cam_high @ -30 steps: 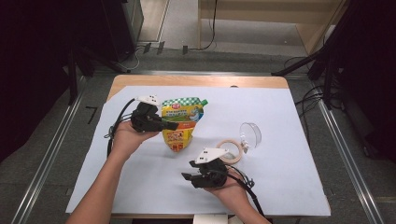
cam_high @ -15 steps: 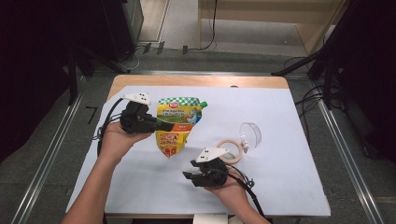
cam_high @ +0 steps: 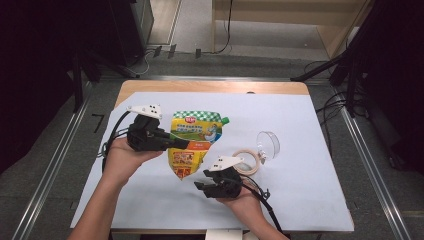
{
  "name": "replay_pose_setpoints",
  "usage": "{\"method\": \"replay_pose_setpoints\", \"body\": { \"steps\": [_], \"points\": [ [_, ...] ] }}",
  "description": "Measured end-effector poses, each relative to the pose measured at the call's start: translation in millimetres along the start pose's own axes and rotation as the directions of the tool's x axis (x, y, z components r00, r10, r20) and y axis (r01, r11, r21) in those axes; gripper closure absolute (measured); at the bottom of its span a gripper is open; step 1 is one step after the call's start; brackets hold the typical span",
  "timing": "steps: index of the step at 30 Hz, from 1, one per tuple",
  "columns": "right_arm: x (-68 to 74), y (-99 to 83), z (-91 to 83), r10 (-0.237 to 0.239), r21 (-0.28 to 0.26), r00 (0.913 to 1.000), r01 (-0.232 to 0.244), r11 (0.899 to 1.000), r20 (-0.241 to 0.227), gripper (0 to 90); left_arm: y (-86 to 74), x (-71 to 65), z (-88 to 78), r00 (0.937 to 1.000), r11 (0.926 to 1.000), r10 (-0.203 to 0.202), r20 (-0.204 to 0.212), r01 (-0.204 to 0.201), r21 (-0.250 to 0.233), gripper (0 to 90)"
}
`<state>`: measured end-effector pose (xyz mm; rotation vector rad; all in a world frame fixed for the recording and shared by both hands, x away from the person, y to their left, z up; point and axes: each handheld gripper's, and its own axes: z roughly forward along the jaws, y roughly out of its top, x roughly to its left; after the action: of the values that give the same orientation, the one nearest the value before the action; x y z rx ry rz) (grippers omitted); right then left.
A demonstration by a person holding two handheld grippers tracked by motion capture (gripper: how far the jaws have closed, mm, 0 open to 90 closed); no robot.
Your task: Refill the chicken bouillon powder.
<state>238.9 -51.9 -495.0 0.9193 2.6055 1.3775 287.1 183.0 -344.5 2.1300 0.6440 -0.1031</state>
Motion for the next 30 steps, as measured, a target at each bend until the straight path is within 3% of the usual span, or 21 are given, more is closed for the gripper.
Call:
{"method": "replay_pose_setpoints", "body": {
  "steps": [5, 15, 17, 21, 30],
  "points": [
    [-2.9, -1.6, 3.6, 0.022, -0.013, 0.9996, -0.022, 1.000, 0.018, 50.3, 2.6, -9.0, -1.2, 1.0000, 1.0000, -0.007, -0.002, 0.007, 0.004, 87.7],
    [-3.1, -3.6, 4.1, 0.011, -0.062, 0.9961, -0.006, 0.998, 0.087, 76.2, 9.6, -31.4, -1.4, 0.9996, 0.9998, 0.014, 0.023, -0.014, 0.011, 87.7],
    [-3.6, -4.1, 4.3, 0.030, -0.083, 0.9966, -0.023, 0.996, 0.077, 75.0, 9.4, -32.8, 0.1, 0.9996, 0.9999, 0.010, 0.028, -0.011, 0.013, 87.7],
    [-2.3, -4.0, 5.0, 0.007, -0.104, 0.9990, -0.002, 0.995, 0.044, 68.7, 7.2, -32.2, 4.4, 0.9994, 0.9999, -0.004, 0.034, 0.003, 0.015, 87.7],
    [-1.1, -4.9, 3.1, 0.003, -0.141, 0.9984, 0.005, 0.990, 0.056, 70.5, 9.3, -34.2, 0.6, 0.9980, 0.9998, -0.011, 0.062, 0.012, -0.013, 87.7]
  ]
}}
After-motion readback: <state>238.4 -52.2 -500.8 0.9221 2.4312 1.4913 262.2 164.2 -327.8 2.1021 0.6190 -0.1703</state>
